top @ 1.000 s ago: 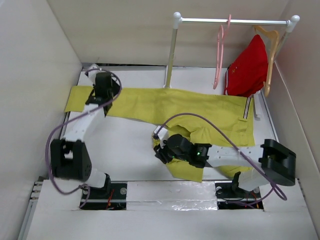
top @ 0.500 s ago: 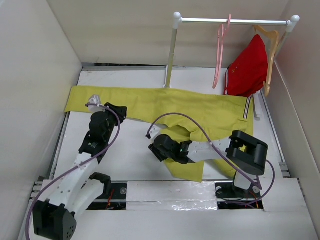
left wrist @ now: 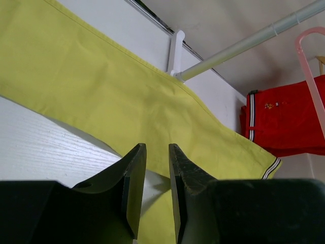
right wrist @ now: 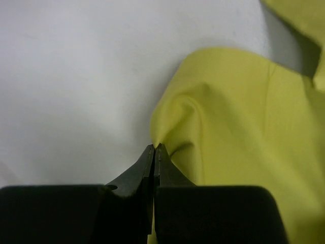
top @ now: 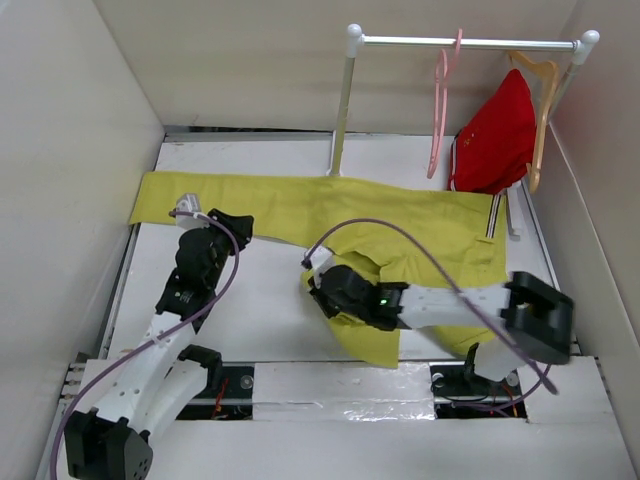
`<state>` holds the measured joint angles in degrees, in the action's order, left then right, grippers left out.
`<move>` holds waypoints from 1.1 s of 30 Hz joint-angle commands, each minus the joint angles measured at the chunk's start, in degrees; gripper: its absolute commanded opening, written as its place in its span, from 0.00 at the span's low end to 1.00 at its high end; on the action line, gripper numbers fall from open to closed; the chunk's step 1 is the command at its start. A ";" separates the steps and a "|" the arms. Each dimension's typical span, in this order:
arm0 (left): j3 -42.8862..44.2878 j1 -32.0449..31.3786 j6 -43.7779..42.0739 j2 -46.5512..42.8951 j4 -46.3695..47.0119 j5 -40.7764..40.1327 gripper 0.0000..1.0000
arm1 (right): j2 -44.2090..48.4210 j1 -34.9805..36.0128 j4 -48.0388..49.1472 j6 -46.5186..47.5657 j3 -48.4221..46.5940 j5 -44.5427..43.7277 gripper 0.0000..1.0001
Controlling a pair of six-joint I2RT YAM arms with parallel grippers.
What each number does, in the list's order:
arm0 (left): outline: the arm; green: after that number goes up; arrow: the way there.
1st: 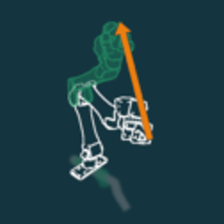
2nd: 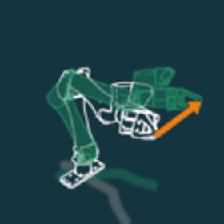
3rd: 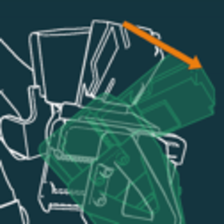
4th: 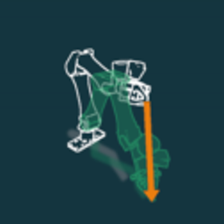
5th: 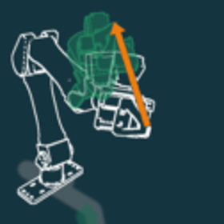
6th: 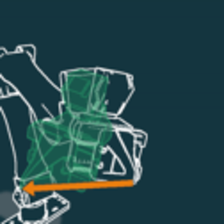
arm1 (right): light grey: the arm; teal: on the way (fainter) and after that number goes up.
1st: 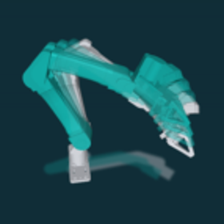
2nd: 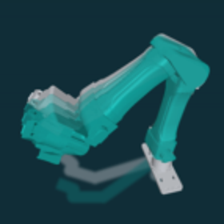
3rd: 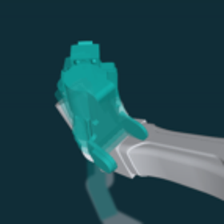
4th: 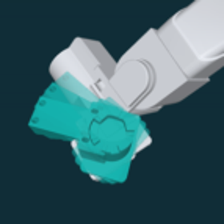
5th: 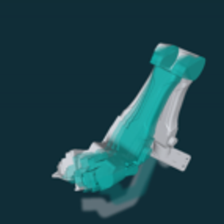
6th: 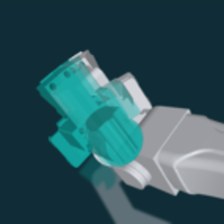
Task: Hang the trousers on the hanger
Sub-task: Flatten out the trousers at the center of the board.
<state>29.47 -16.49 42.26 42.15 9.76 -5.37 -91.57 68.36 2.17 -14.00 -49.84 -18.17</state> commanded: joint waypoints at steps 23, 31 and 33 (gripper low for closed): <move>11.80 -11.96 -6.66 15.56 1.86 -3.75 0.31 | 35.67 -24.06 1.11 -5.52 27.26 16.43 0.40; 14.05 -33.83 -4.04 19.47 -6.59 -21.70 0.28 | 48.06 -18.61 -6.74 -0.94 20.76 12.46 0.59; 9.39 -38.33 2.17 17.53 -11.23 -26.24 0.25 | 48.50 -18.61 -7.27 -0.85 21.01 12.11 0.42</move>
<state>43.24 -50.57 38.24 62.08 6.35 -22.44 -43.62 49.39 -2.48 -16.53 -27.31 -4.19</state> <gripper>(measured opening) 0.262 0.463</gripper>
